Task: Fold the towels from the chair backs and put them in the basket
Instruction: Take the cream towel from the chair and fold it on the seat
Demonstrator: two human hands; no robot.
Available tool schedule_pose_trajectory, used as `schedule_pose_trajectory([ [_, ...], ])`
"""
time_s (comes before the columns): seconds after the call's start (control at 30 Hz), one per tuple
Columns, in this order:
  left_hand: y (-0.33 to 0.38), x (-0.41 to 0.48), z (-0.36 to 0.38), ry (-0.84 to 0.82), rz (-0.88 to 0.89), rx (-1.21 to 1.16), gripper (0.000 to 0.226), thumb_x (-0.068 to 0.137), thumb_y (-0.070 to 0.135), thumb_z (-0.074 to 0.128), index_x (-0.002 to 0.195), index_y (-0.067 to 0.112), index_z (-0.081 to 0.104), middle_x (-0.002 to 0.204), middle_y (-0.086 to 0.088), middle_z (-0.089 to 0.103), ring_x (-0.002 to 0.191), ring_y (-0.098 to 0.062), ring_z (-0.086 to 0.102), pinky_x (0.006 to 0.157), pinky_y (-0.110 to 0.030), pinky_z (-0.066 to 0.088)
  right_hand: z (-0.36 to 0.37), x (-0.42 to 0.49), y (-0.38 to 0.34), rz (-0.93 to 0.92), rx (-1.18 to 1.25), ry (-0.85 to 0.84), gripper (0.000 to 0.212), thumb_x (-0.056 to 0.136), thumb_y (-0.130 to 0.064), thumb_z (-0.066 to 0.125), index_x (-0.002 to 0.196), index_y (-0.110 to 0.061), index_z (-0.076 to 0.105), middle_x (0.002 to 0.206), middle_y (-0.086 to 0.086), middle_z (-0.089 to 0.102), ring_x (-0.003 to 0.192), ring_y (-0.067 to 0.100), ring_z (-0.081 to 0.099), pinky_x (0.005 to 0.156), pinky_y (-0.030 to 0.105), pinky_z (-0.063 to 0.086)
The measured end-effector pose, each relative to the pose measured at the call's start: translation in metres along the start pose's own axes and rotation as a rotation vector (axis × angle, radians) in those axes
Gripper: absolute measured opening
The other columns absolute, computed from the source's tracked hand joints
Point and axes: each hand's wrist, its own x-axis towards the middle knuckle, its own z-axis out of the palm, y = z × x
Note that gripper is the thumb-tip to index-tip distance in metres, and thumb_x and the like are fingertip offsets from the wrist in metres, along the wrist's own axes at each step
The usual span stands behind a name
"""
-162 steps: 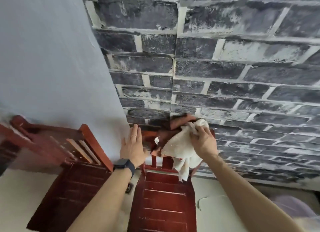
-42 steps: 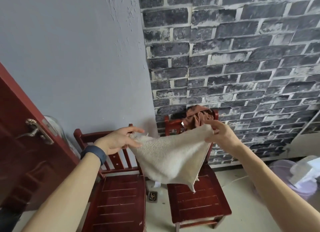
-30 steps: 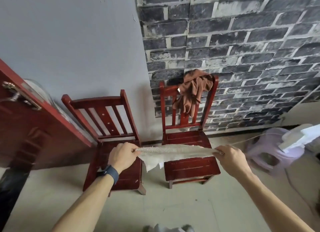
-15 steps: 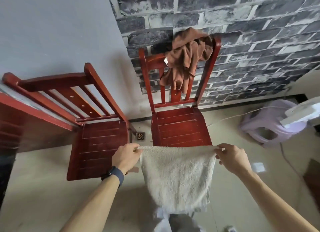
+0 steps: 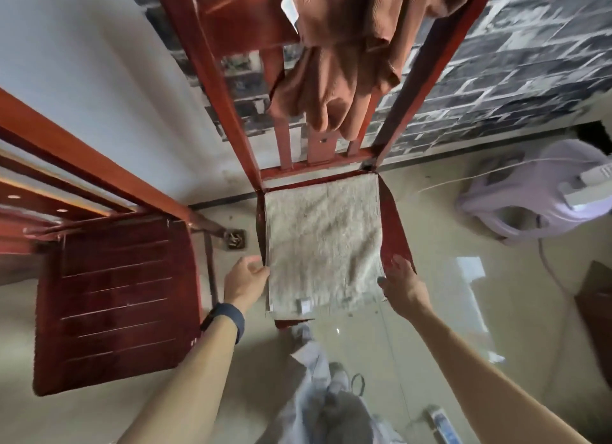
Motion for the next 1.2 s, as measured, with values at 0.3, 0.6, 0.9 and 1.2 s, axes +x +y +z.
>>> schedule_pose_trajectory([
  [0.3, -0.083, 0.026, 0.082, -0.096, -0.169, 0.105, 0.034, 0.090, 0.046, 0.064, 0.108, 0.019, 0.053, 0.109, -0.007, 0.069, 0.088, -0.025, 0.061, 0.071, -0.031, 0.045, 0.068, 0.050, 0.055, 0.137, -0.083, 0.023, 0.049, 0.098, -0.032, 0.057, 0.137, -0.004, 0.047, 0.129, 0.018, 0.056, 0.122, 0.038, 0.051, 0.096, 0.038, 0.041],
  [0.6, -0.091, 0.024, 0.096, 0.201, -0.099, 0.196, 0.014, 0.093, 0.041, 0.057, 0.093, 0.028, 0.059, 0.084, 0.009, 0.064, 0.077, -0.022, 0.059, 0.061, -0.028, 0.042, 0.079, 0.083, 0.056, 0.290, 0.208, 0.228, 0.024, 0.085, -0.043, 0.063, 0.094, -0.021, 0.055, 0.090, 0.005, 0.068, 0.094, 0.034, 0.068, 0.085, 0.045, 0.057],
  [0.9, -0.108, 0.019, 0.074, 0.104, -0.395, -0.351, 0.027, 0.065, 0.044, 0.058, 0.067, 0.017, 0.058, 0.071, 0.001, 0.058, 0.072, -0.025, 0.057, 0.071, -0.040, 0.052, 0.069, 0.036, 0.086, 0.416, 0.563, 0.060, 0.019, 0.075, -0.029, 0.078, 0.085, -0.016, 0.069, 0.080, 0.009, 0.062, 0.069, 0.019, 0.056, 0.068, 0.038, 0.050],
  [1.2, -0.140, 0.029, 0.096, -0.096, -0.378, -0.345, 0.017, 0.076, 0.038, 0.069, 0.084, 0.030, 0.057, 0.096, 0.006, 0.062, 0.089, -0.020, 0.060, 0.095, -0.047, 0.052, 0.107, 0.050, 0.127, 0.496, 0.781, -0.167, 0.007, 0.089, -0.018, 0.070, 0.094, -0.019, 0.066, 0.098, -0.003, 0.074, 0.108, 0.018, 0.067, 0.082, 0.034, 0.050],
])
